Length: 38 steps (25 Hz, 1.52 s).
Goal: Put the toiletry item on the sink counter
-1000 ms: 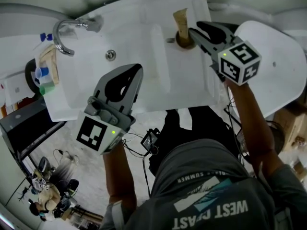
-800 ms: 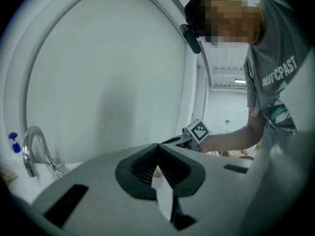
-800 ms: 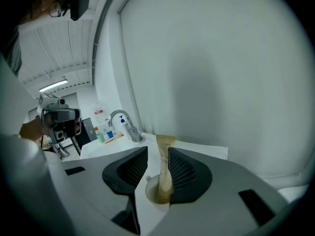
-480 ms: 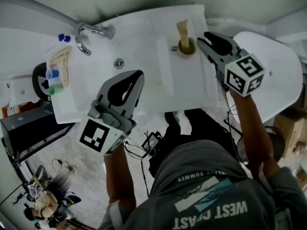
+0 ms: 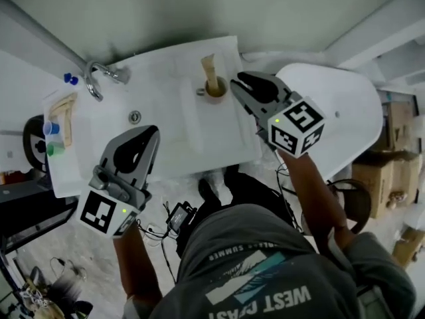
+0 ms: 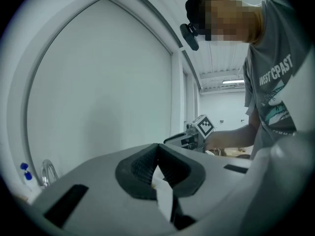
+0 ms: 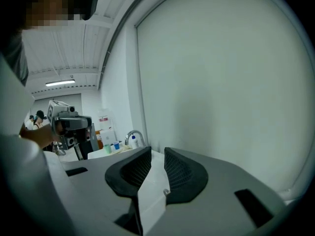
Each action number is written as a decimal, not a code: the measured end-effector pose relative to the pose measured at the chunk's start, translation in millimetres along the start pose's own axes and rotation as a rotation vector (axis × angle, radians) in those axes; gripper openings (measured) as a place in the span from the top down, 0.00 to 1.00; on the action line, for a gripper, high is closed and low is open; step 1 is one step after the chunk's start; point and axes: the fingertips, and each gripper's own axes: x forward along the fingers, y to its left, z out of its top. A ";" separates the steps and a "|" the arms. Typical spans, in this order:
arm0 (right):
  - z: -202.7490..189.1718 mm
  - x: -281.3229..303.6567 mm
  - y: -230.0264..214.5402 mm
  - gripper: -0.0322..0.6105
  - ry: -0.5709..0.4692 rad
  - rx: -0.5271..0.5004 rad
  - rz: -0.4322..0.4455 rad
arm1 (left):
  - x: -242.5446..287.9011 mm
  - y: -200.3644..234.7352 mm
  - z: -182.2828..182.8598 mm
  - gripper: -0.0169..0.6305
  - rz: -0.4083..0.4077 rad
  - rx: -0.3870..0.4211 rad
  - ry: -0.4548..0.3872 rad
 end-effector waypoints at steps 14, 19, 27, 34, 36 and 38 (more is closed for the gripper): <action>41.6 -71.2 65.8 0.88 -0.081 -0.053 0.100 | -17.4 -54.3 27.3 0.97 -0.074 0.106 -0.025; 54.7 -99.3 88.3 0.89 -0.086 -0.126 0.111 | -20.6 -73.6 39.0 0.97 -0.097 0.136 -0.072; 62.2 -132.8 124.6 0.90 -0.098 -0.214 0.105 | -38.7 -96.3 44.5 0.97 -0.116 0.165 -0.079; 55.5 -160.0 132.3 0.90 -0.104 -0.213 0.072 | -44.7 -119.0 52.2 0.97 -0.135 0.200 -0.126; 55.1 -164.0 133.7 0.90 -0.104 -0.212 0.068 | -45.7 -121.7 51.7 0.97 -0.138 0.202 -0.124; 53.7 -167.4 135.3 0.90 -0.104 -0.212 0.065 | -47.2 -124.5 50.4 0.97 -0.140 0.201 -0.124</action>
